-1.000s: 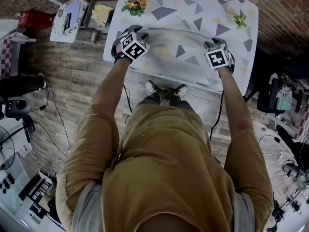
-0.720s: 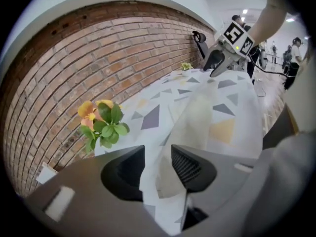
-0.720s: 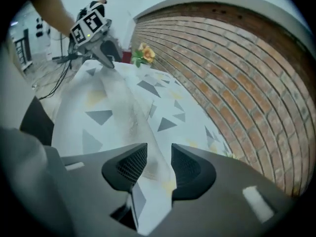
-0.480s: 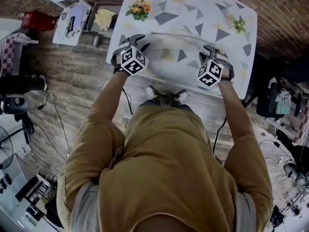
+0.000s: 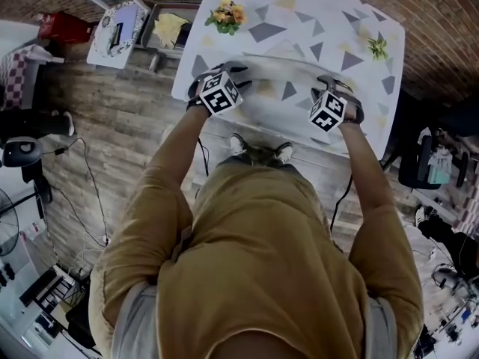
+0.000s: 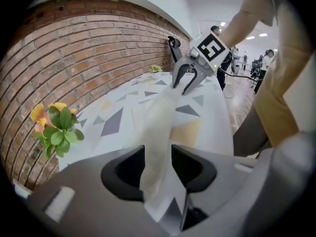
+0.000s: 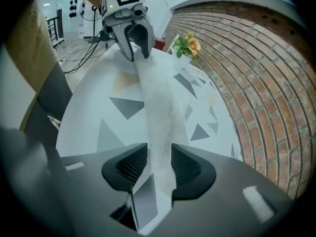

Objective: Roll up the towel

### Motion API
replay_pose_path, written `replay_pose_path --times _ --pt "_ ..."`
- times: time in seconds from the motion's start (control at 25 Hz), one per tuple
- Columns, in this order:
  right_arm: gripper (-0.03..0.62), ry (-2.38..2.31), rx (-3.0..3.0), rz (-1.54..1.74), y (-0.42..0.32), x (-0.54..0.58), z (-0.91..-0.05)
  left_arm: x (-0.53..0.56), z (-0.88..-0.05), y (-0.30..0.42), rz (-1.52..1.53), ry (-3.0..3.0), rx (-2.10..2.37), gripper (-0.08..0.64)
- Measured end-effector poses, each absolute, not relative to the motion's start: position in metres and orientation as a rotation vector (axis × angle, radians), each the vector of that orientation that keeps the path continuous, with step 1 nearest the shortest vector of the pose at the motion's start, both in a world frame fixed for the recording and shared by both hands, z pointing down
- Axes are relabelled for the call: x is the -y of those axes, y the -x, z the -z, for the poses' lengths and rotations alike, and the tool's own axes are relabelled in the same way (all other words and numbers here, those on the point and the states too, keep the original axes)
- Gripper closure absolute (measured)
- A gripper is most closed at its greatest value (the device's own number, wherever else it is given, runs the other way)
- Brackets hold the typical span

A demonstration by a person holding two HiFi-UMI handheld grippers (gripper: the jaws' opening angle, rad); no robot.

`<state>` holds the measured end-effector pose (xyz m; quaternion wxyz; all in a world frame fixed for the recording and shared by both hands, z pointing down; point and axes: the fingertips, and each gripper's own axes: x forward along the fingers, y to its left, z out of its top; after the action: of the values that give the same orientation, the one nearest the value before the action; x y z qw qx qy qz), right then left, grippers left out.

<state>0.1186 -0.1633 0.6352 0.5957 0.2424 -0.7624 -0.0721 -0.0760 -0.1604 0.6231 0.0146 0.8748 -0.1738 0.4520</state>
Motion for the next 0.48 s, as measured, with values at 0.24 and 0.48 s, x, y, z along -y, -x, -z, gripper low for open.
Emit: replay_pose_path --times 0.24,0.48 --pt "0.459 -0.544 1.750 0.129 -0.117 0.163 -0.640 0.167 -0.629 0.070 -1.436 -2.712 0.454 0.383" --pt "0.460 -0.557 1.766 0.079 -0.120 0.163 -0.640 0.167 -0.630 0.056 -1.466 -2.759 0.390 0.383"
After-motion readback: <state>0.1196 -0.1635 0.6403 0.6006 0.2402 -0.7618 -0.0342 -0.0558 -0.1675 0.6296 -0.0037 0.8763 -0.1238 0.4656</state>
